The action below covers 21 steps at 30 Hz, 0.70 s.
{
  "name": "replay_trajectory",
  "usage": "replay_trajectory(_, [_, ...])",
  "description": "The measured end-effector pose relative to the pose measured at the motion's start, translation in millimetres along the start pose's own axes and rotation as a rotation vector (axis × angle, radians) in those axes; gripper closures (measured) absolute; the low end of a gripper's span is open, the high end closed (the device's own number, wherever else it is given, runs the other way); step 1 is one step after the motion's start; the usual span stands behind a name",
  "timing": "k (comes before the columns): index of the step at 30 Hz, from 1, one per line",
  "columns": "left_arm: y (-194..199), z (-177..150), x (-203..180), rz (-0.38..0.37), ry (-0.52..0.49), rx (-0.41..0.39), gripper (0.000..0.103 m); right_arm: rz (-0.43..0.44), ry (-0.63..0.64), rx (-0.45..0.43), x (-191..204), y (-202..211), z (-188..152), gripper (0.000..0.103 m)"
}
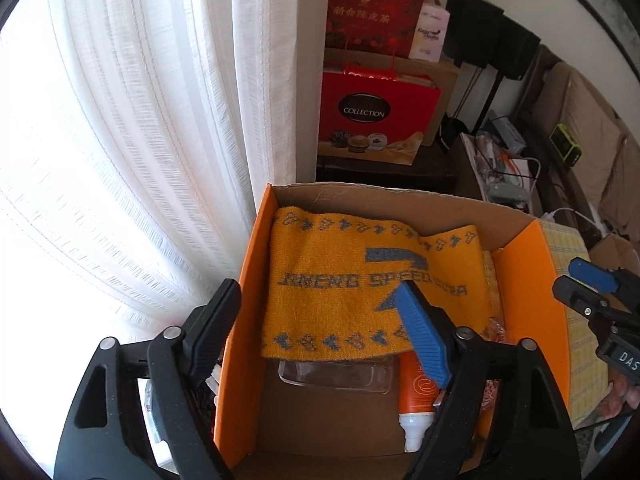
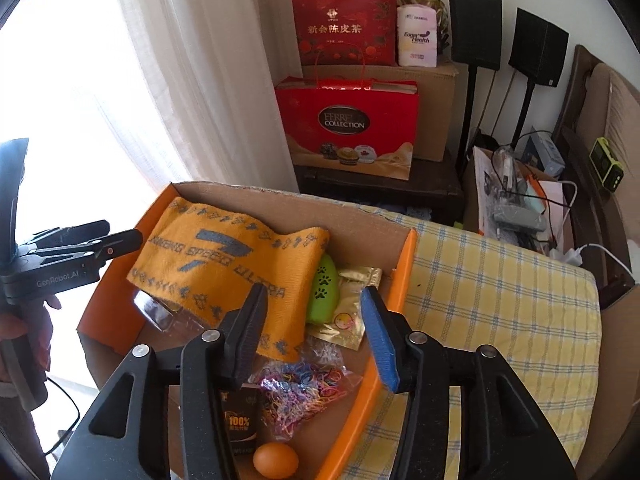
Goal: Organize objects
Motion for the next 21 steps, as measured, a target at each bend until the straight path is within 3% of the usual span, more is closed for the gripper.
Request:
replay_trajectory(6, [20, -14, -21, -0.018, -0.027, -0.035, 0.011, -0.042, 0.005, -0.027, -4, 25, -13, 0.025])
replay_trajectory(21, [74, -58, -70, -0.034, -0.115, -0.152, 0.0, -0.055, -0.041, -0.093, -12, 74, -67, 0.011])
Point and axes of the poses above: each gripper's, at about its wrist camera, not at the fingertips, and y roughly against the way its jaws point, x to its left, z to its top, the point moved 4 cm from there along -y, roughly the way its jaws point, and after that the axes turned 13 degrees about z, right-handed, at the moved point
